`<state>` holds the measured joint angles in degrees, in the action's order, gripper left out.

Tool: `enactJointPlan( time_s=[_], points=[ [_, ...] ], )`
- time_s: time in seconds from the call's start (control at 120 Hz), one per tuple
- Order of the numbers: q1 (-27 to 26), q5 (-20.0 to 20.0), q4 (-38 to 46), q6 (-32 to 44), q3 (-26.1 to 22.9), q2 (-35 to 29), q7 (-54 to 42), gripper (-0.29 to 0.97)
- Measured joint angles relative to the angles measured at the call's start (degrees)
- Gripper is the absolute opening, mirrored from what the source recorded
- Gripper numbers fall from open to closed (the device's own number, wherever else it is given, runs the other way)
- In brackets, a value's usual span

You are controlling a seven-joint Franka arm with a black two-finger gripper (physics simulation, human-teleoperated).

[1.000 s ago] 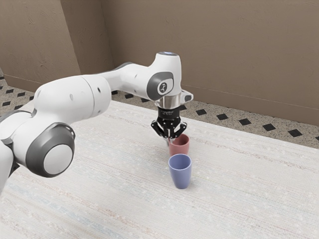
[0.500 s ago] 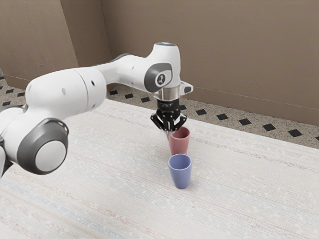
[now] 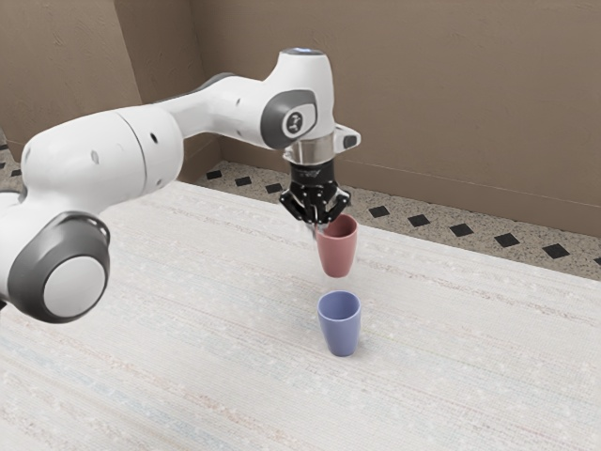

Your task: Place the left cup onto the right cup

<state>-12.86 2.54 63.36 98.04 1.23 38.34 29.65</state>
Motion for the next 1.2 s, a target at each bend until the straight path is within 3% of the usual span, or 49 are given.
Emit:
enactJointPlan(
  time_s=[1.2],
  points=[
    [-2.95,-0.14,6.67,-0.61,0.17,-7.0,-0.09,-0.11]
  ],
)
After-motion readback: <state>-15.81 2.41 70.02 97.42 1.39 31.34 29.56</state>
